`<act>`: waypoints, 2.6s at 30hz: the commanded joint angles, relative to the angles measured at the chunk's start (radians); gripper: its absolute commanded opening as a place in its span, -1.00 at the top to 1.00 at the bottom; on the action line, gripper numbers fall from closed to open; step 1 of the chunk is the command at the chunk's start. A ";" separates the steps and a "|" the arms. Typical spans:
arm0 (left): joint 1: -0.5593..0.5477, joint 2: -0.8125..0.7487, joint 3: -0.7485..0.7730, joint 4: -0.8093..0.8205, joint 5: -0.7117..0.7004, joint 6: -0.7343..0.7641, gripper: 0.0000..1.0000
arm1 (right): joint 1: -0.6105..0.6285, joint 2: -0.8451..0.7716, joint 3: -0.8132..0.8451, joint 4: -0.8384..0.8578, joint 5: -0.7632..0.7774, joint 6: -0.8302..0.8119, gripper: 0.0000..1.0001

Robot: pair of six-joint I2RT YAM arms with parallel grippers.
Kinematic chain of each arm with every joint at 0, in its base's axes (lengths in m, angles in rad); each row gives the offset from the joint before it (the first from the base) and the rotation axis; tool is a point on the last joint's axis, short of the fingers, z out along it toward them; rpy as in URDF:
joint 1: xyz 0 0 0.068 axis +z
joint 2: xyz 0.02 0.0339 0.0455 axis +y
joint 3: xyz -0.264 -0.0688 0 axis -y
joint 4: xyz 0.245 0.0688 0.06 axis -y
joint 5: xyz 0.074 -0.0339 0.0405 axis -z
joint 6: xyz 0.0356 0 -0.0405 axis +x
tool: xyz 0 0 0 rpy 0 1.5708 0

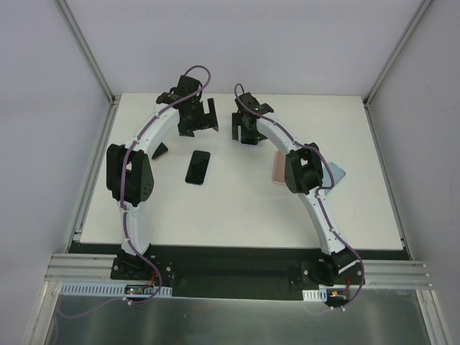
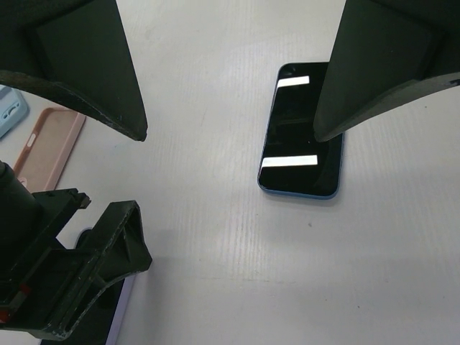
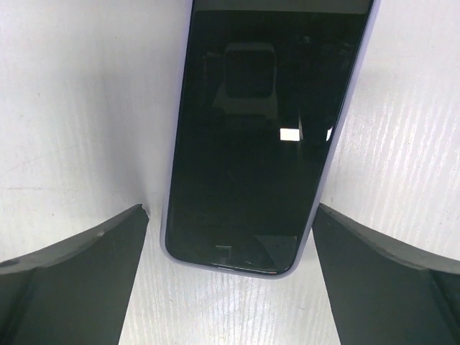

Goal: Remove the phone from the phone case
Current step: Pick up the phone at the center of the board.

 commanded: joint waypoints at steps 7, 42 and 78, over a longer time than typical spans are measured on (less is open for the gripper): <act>0.020 -0.091 -0.065 0.005 0.023 0.034 -0.98 | 0.003 -0.078 -0.101 0.013 -0.007 -0.003 -0.35; -0.093 -0.317 -0.399 0.018 -0.075 -0.124 -0.98 | 0.236 -0.783 -1.059 0.259 -0.044 0.155 -0.92; -0.442 0.268 0.155 -0.232 -0.284 -0.219 -0.98 | -0.054 -1.431 -1.481 0.151 0.002 0.050 -0.92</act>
